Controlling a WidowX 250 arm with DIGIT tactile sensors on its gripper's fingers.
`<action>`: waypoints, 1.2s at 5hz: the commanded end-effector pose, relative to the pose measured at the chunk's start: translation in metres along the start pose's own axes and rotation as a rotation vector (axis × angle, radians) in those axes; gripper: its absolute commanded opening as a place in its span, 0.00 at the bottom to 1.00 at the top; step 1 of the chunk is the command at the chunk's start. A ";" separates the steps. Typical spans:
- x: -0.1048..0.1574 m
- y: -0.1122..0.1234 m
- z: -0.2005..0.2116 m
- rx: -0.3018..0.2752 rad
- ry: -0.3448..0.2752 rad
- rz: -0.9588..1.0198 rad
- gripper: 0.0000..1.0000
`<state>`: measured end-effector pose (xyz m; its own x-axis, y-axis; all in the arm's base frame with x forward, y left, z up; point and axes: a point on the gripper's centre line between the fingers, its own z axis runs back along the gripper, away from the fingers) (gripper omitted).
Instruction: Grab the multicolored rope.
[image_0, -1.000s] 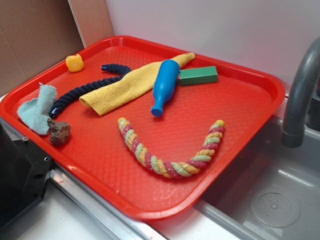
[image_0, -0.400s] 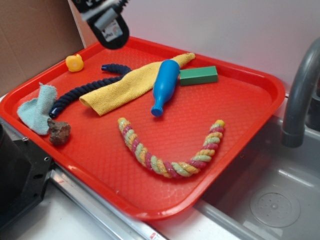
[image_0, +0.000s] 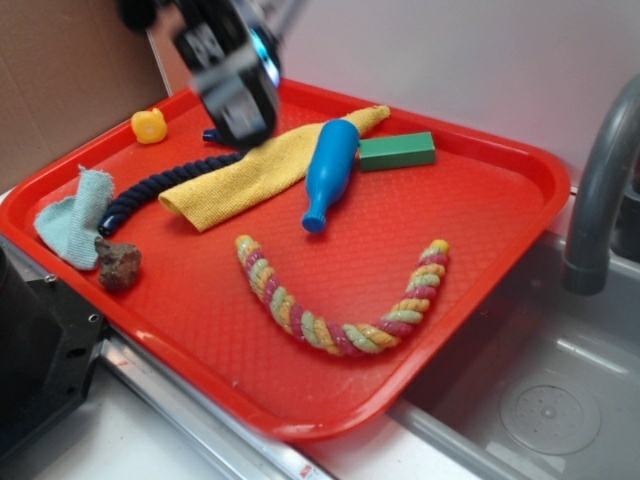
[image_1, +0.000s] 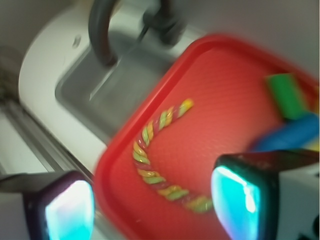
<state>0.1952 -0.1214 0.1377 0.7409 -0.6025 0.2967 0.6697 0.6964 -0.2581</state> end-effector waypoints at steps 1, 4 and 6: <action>0.010 -0.017 -0.076 -0.216 0.226 -0.377 1.00; 0.026 -0.063 -0.082 0.036 0.657 -0.552 1.00; -0.014 -0.068 -0.052 0.306 0.295 -0.193 1.00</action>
<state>0.1482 -0.1689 0.1026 0.6082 -0.7934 -0.0249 0.7929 0.6058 0.0656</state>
